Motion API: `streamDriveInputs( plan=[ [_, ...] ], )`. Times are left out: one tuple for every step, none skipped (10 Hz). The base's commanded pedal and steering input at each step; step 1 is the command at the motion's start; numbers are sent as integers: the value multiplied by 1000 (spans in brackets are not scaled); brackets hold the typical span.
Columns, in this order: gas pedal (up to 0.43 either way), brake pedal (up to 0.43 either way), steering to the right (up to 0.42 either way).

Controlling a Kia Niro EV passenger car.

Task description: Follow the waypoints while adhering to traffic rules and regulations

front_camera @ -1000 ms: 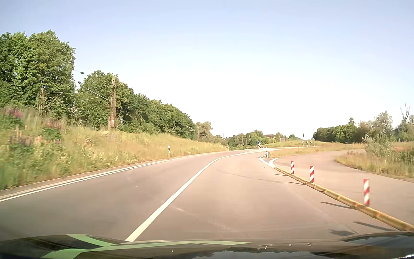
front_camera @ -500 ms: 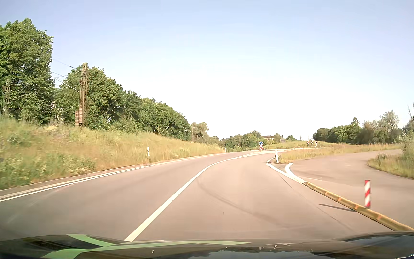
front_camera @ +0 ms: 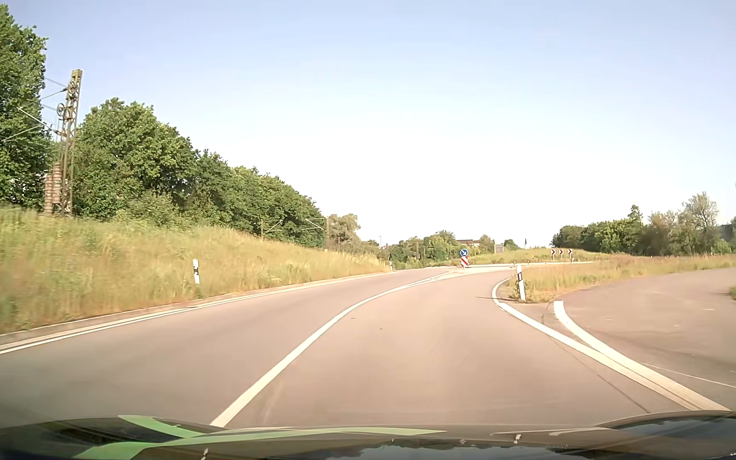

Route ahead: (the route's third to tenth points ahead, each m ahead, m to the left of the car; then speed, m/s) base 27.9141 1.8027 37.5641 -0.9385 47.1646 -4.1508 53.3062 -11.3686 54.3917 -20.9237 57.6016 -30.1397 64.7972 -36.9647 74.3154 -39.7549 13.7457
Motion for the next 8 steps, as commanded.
streamDriveInputs(
  plan=[
    [0,213,18],
    [0,213,21],
    [0,201,25],
    [0,189,33],
    [0,177,40],
    [0,165,43],
    [0,152,44],
    [0,146,44]
  ],
)
